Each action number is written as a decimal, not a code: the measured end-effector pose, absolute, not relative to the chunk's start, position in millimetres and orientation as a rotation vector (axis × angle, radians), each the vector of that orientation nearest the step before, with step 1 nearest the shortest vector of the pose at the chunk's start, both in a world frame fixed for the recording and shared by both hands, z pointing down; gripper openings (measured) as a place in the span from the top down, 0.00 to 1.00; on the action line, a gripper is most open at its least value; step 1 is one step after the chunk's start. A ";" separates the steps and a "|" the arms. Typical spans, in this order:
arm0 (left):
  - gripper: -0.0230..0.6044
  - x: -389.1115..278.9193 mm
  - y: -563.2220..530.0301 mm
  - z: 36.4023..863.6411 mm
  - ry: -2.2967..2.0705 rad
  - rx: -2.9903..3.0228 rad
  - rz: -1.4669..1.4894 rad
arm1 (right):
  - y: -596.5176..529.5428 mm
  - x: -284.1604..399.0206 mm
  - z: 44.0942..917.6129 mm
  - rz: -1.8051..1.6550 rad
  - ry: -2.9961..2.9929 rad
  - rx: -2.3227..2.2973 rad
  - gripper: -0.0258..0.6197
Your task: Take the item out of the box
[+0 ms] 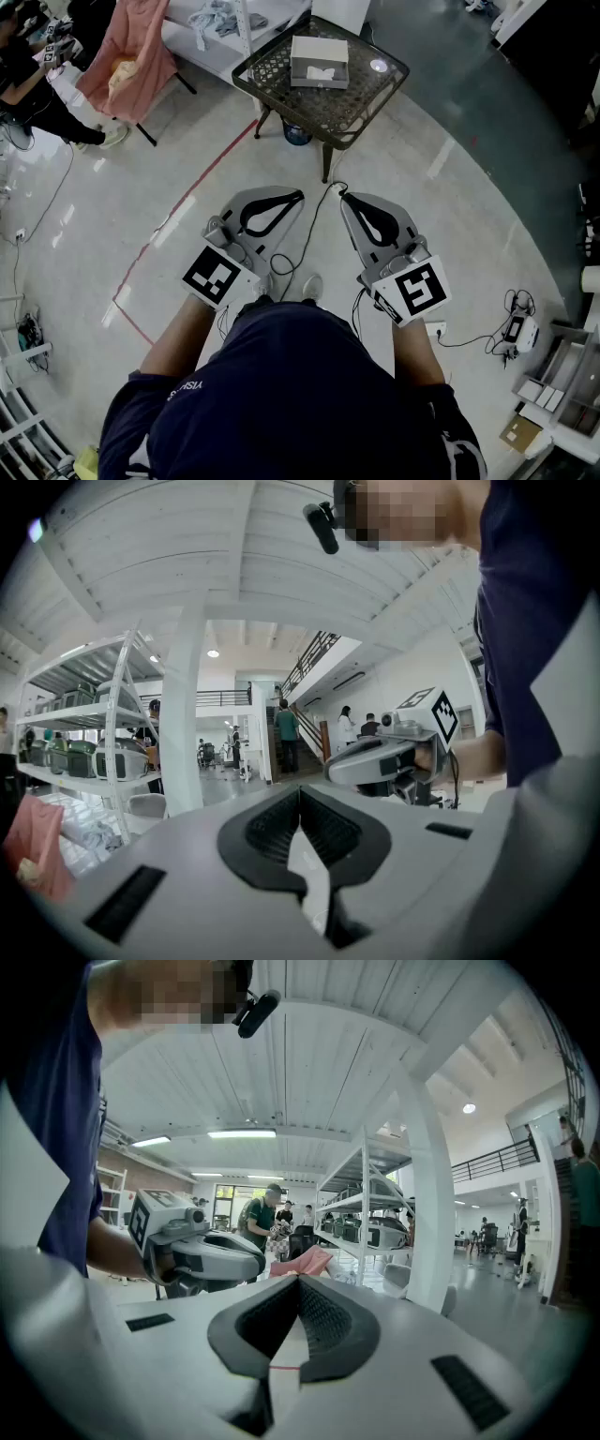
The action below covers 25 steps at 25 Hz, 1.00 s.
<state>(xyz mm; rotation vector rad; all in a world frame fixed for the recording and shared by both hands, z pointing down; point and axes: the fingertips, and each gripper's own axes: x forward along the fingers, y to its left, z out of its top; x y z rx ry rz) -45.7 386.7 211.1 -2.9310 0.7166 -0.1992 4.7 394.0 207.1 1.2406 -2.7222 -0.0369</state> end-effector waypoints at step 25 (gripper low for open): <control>0.95 25.0 395.3 221.4 0.889 -2.909 -0.211 | 400.6 85.9 217.9 0.050 -2.846 1.167 0.92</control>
